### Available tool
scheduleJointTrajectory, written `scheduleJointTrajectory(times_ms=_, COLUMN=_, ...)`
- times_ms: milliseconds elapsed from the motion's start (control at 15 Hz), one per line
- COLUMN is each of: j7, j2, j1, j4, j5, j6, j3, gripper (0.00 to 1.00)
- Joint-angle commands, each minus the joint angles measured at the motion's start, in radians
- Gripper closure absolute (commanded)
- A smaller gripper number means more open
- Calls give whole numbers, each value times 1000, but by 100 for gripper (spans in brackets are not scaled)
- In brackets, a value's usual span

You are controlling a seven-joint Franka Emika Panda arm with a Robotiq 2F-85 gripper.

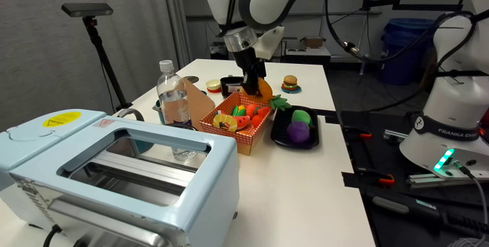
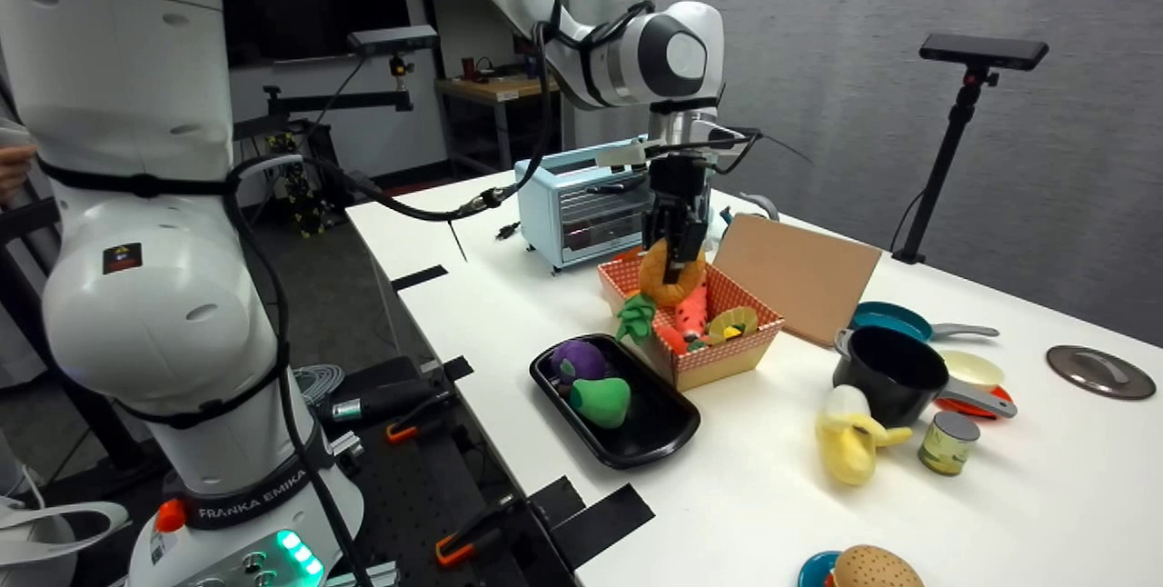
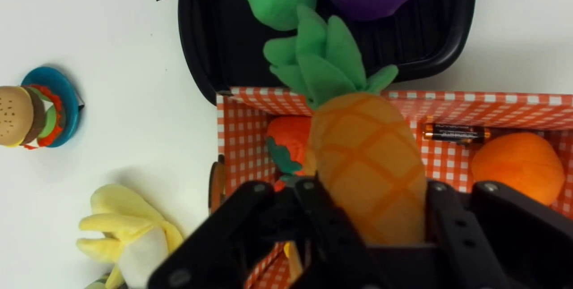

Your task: Put the pineapple plush toy in the box

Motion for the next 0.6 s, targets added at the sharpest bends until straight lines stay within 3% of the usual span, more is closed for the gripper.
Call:
scheduleJointTrajectory(times_ms=0, j7=15, j2=42, j1=10, j4=74, j5=-14, j6=-63, j3=1, gripper=94)
scheduleJointTrajectory(times_ms=67, j7=17, j2=49, j1=11, j4=84, j5=-7, j6=-72, j3=1, gripper=56)
scheduleJointTrajectory(times_ms=267, j7=9, j2=68, j1=10, j4=110, j5=-4, j6=-104, j3=-1, gripper=39)
scheduleJointTrajectory(times_ms=533, j7=6, j2=92, j1=10, j4=136, j5=-12, j6=-140, j3=-6, gripper=6)
